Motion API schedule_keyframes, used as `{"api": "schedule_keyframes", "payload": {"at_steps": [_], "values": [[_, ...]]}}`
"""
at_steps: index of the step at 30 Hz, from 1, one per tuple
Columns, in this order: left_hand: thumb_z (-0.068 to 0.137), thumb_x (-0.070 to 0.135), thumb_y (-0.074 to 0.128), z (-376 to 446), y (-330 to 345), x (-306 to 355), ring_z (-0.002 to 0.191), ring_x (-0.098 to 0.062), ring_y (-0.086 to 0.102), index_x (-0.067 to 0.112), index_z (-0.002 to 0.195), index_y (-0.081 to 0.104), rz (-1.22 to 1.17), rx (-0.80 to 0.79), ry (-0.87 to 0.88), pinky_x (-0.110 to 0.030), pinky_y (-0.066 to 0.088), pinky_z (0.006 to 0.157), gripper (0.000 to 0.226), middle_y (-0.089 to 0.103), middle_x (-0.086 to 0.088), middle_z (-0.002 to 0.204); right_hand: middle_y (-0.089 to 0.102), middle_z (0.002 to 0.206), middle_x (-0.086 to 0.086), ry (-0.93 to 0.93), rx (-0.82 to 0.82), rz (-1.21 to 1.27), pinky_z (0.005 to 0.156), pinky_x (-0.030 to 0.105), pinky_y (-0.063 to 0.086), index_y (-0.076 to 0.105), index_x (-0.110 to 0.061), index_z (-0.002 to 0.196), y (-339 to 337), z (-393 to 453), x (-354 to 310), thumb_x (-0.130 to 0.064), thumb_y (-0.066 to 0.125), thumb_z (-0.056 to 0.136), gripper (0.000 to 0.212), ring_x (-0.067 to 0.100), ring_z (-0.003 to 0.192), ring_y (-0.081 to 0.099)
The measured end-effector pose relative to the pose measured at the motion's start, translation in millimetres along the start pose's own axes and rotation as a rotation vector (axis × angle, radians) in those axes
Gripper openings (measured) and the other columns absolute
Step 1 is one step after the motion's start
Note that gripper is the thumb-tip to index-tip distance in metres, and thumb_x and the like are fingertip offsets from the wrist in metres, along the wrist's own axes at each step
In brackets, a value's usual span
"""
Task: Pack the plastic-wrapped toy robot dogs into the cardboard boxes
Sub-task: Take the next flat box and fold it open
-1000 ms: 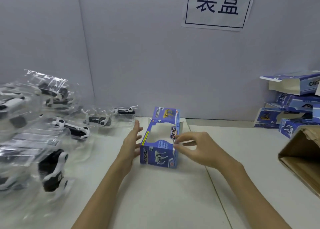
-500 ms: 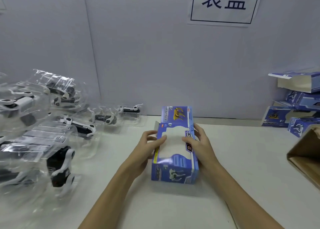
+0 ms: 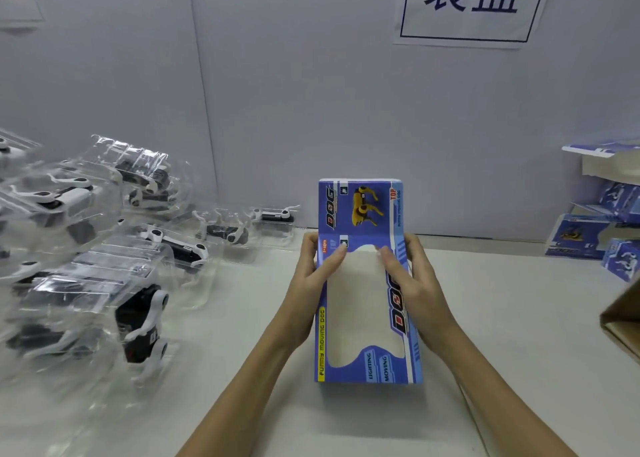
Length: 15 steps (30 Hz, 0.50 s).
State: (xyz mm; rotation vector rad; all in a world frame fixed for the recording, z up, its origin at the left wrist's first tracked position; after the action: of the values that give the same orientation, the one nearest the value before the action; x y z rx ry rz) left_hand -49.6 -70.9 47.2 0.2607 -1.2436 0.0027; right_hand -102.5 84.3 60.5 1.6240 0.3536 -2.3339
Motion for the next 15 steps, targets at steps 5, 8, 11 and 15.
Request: {"api": "schedule_keyframes", "payload": {"at_steps": [5,8,11,15], "values": [[0.087,0.072,0.06,0.9,-6.0,12.7,0.101,-0.031,0.076,0.012,0.136,0.057,-0.106,0.155,-0.085,-0.046,0.063,0.088,0.078,0.077,-0.01,0.117,0.06,0.137,-0.003,-0.17,0.098,-0.007,0.094,0.053,0.06,0.042,-0.038,0.143,-7.2,-3.5,-22.1,-0.039,0.064,0.097,0.051,0.022,0.125,0.064],[0.091,0.058,0.065,0.7,-15.9,35.1,0.1,-0.033,0.076,0.01,0.131,0.052,-0.124,0.224,0.075,-0.048,0.063,0.084,0.064,0.075,-0.014,0.118,0.045,0.151,-0.008,-0.407,0.044,-0.081,0.09,0.05,0.062,0.042,-0.042,0.146,3.7,-11.8,-48.6,-0.034,0.06,0.101,0.048,0.023,0.142,0.047],[0.087,0.045,0.066,-5.0,-21.9,63.9,0.1,-0.03,0.075,0.036,0.129,0.045,-0.221,0.244,0.331,-0.037,0.063,0.074,0.048,0.063,-0.016,0.131,0.036,0.158,-0.003,-0.565,-0.037,-0.142,0.091,0.045,0.063,0.042,-0.036,0.152,14.8,-19.2,-64.8,-0.042,0.051,0.107,0.046,0.029,0.15,0.036],[0.086,0.035,0.055,-8.4,-18.1,70.4,0.111,-0.031,0.069,0.026,0.126,0.063,-0.052,0.209,0.437,-0.049,0.059,0.09,0.042,0.057,-0.016,0.132,0.05,0.148,0.002,-0.58,0.013,-0.268,0.103,0.055,0.052,0.044,-0.032,0.145,12.6,-18.5,-54.7,-0.033,0.047,0.107,0.039,0.031,0.134,0.054]]}}
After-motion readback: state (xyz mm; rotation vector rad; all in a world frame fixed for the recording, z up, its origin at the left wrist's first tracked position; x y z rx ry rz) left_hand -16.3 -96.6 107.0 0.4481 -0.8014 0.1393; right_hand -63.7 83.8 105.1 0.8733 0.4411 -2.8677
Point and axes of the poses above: each hand's wrist, its own z-axis towards the middle knuckle, its own y-axis out of the palm, x = y × z, the point moved 8 cm from there along z, towards the middle knuckle
